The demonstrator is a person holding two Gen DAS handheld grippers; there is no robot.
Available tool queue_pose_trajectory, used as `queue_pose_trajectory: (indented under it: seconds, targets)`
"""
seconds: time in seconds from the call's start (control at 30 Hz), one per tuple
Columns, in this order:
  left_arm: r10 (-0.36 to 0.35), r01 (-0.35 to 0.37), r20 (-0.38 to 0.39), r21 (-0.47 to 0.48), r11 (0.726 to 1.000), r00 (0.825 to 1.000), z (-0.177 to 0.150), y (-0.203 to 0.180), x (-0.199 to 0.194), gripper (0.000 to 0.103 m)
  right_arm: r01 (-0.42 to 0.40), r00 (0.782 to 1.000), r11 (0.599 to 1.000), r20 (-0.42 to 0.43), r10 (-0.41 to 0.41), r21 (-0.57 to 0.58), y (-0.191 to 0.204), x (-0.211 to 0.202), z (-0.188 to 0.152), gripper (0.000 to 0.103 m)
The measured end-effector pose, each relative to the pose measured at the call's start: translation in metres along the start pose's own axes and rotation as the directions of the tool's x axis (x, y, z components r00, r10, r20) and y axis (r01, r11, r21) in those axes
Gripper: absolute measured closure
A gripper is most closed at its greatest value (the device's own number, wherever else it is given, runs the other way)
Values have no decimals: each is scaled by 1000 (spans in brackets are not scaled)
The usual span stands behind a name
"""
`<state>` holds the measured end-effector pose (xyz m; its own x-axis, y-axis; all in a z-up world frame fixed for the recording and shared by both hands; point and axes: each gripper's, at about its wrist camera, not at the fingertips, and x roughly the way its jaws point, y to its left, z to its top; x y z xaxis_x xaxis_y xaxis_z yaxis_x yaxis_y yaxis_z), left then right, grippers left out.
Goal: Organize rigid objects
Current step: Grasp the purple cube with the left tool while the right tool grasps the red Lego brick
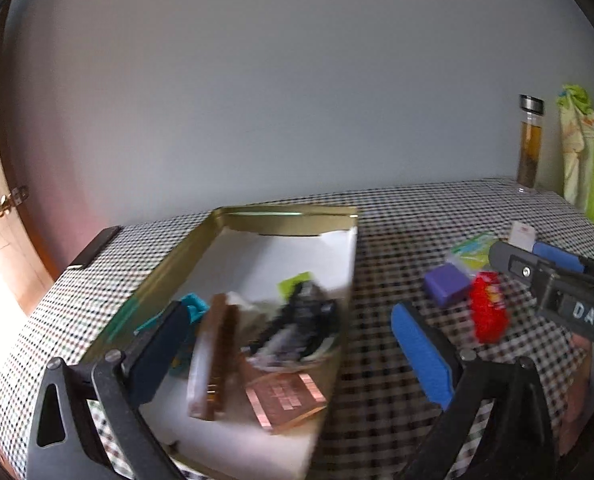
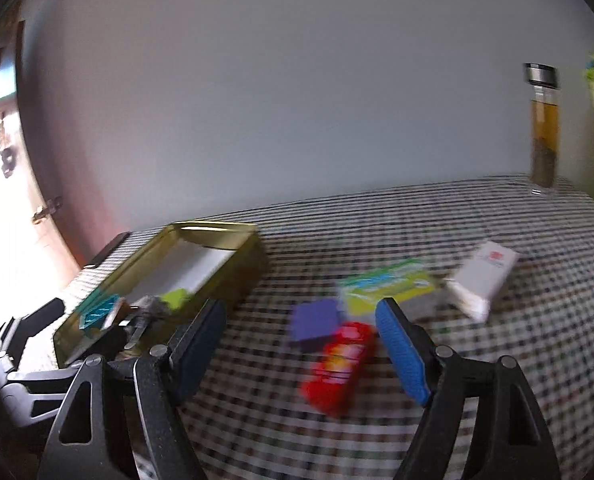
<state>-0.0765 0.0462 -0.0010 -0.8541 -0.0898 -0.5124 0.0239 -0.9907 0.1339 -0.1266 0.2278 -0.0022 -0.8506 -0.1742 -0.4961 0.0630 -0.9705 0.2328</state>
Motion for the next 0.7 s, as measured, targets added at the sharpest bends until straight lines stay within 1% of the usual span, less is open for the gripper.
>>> queue_pose_trajectory:
  seconds: [0.03,0.13,0.2,0.27,0.33,0.4,0.47,0.6,0.63,0.67,0.7]
  targets:
    - [-7,7,0,11,1000,1000,1,-6,0,1,19,1000,1000,-1,-19,22,-10,-2,0,24]
    - [-22,21,7,44,999,1000,4,-23,0,1,42,999,997,-2,-42,69,-29,-6,2,24]
    - [-12,11,11,52,999,1000,7,-27,3,1,47,999,995,-16,-46,83,-34,-4,2,24]
    - [7,-8,11,42,999,1000,9,-28,2,1,31,998,997,-54,-28,73,-34,5,-2,24]
    - [38,-39,13,23,999,999,11,-23,4,1,16,993,999,-121,-12,34,-23,18,-7,24]
    - [53,-53,5,-3,999,999,10,-15,6,1,-13,987,1000,-158,14,6,-13,26,-9,24]
    - [54,-54,-8,-25,998,999,9,-9,8,1,-10,985,1000,-172,8,-11,-7,29,-9,24]
    - [42,-42,-14,-27,999,999,7,-10,8,1,20,966,1000,-258,-24,-18,-4,48,-11,25]
    - [35,-36,-12,-21,999,999,6,-13,7,1,24,960,1000,-277,-25,-10,-6,51,-12,29]
    - [27,-27,-9,-15,1000,1000,6,-16,6,1,15,956,1000,-294,-14,-1,-9,54,-13,48]
    - [14,-14,-8,-5,1000,1000,5,-20,5,1,9,952,1000,-307,-9,-1,-9,57,-14,74]
